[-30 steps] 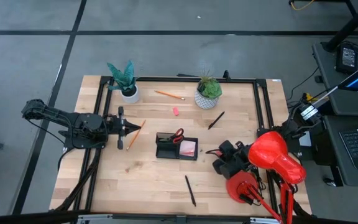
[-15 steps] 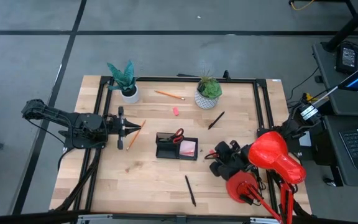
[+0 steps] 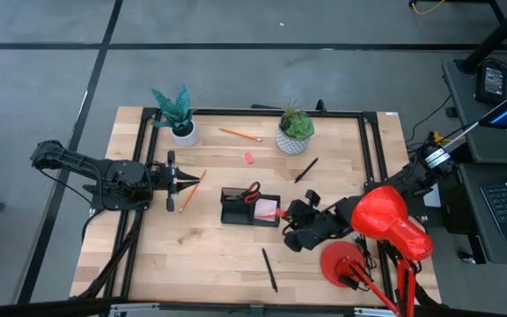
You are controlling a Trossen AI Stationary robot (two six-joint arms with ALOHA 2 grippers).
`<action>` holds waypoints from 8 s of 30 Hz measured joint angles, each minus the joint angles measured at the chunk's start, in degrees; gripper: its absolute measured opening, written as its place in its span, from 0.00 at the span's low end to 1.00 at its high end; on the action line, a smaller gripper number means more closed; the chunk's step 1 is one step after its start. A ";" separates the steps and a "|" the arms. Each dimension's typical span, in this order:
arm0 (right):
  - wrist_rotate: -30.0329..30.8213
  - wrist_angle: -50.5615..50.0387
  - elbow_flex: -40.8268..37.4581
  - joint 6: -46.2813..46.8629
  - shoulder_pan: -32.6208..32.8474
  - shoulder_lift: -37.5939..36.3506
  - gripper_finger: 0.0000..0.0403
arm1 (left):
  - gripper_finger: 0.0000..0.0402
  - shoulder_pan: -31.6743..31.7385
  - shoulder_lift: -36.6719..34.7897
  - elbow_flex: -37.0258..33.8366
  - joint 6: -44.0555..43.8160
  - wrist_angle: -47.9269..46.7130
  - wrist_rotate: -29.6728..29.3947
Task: Pick and place office supplies into organizer
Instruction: Put the orange eraser into the desk organizer, then put the bottom orange pencil into the desk organizer
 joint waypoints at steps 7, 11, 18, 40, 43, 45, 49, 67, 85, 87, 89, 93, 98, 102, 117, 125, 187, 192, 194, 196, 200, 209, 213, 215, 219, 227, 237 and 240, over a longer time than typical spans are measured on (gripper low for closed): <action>0.07 14.19 -1.86 -13.43 -1.36 0.02 0.15 | 0.08 0.00 0.00 0.00 -0.09 0.00 -1.66; 0.03 19.19 -2.00 -19.31 -2.36 0.65 0.15 | 0.08 0.00 0.00 0.00 -0.13 0.00 -3.10; -7.63 23.84 -2.00 -22.76 -5.43 4.74 0.15 | 0.08 -0.02 0.02 0.00 -0.91 0.02 -3.11; -21.51 53.53 -2.03 -34.99 -13.66 20.85 0.15 | 0.09 -0.01 0.02 0.00 -1.22 0.04 -3.72; -21.49 54.65 -2.02 -34.87 -14.22 21.95 0.15 | 0.09 -0.02 0.00 0.00 -1.20 0.07 -3.72; -21.47 54.65 -1.85 -34.78 -14.49 21.99 0.15 | 0.09 -0.02 0.01 0.00 -1.20 0.04 -3.72; -21.10 55.43 -1.85 -34.87 -15.05 21.99 0.15 | 0.08 -0.01 0.00 0.00 -1.07 0.05 -3.73; -20.35 54.39 -1.85 -33.16 -15.94 21.99 0.26 | 0.09 0.00 0.00 0.00 1.84 0.12 -3.72; -22.05 53.72 -1.83 -33.11 -13.66 18.93 0.32 | 0.08 -0.02 0.02 -0.02 1.42 1.57 -3.55; -22.16 51.91 -1.80 -32.99 -12.20 16.96 0.30 | 0.08 -0.02 0.02 -0.02 1.42 1.57 -3.52; -22.08 48.19 -1.78 -33.03 -10.78 14.36 0.27 | 0.08 -0.02 0.01 -0.02 1.42 1.55 -3.50; -17.00 40.28 -1.76 -32.47 -8.14 9.46 0.20 | 0.08 -0.02 0.00 -0.02 3.18 1.63 -3.50; -11.53 31.31 -1.76 -30.42 -6.75 3.92 0.09 | 0.07 -0.02 0.01 -0.02 4.10 1.53 -0.49; -11.39 24.80 -1.77 -30.19 -7.04 -0.60 0.01 | 0.04 -0.04 1.58 -0.02 6.33 1.33 4.32; -10.27 38.54 -24.49 -35.45 -12.81 -16.69 0.01 | 0.01 -0.02 14.20 7.90 -1.50 -7.06 -2.37; -10.36 55.08 -36.81 -41.32 -15.38 -19.96 0.00 | 0.01 0.03 19.17 15.17 -13.71 -19.79 -8.94; -8.44 72.81 -49.30 -39.30 -22.31 -19.58 0.01 | 0.15 12.12 56.01 31.91 -46.84 -51.64 14.72; -8.44 72.57 -49.30 -38.40 -22.29 -19.58 0.01 | 0.24 13.31 56.02 31.91 -46.84 -49.22 14.20; -8.45 71.63 -49.30 -37.31 -22.29 -19.58 0.01 | 0.27 13.36 56.02 31.91 -46.83 -48.81 14.08; -8.47 70.79 -49.30 -35.97 -22.29 -19.58 0.01 | 0.30 13.34 56.02 31.91 -46.82 -49.25 13.58; -8.48 70.45 -49.30 -34.54 -22.29 -19.58 0.01 | 0.34 13.65 56.02 31.91 -46.76 -50.15 12.94; -9.52 70.45 -49.30 -33.28 -22.18 -19.58 0.01 | 0.36 16.74 58.58 31.91 -45.19 -50.14 14.11; -11.78 70.45 -49.30 -32.88 -22.18 -19.58 0.01 | 0.36 18.17 61.10 31.91 -44.08 -50.11 14.12; -12.13 70.45 -49.30 -32.88 -22.15 -19.58 0.01 | 0.36 18.96 62.48 31.91 -43.80 -50.09 14.16; -12.15 70.45 -49.30 -33.05 -22.15 -19.58 0.01 | 0.36 20.47 65.39 31.90 -43.52 -49.51 16.00; -12.13 70.41 -49.30 -33.12 -22.15 -19.58 0.01 | 0.36 23.22 70.41 32.09 -41.43 -46.26 18.82; -12.13 70.36 -49.30 -33.15 -22.15 -19.58 0.01 | 0.36 24.83 72.35 32.22 -43.57 -45.73 20.93; -12.13 70.34 -49.28 -33.13 -22.15 -19.58 0.01 | 0.36 24.21 72.37 32.17 -44.40 -45.46 20.37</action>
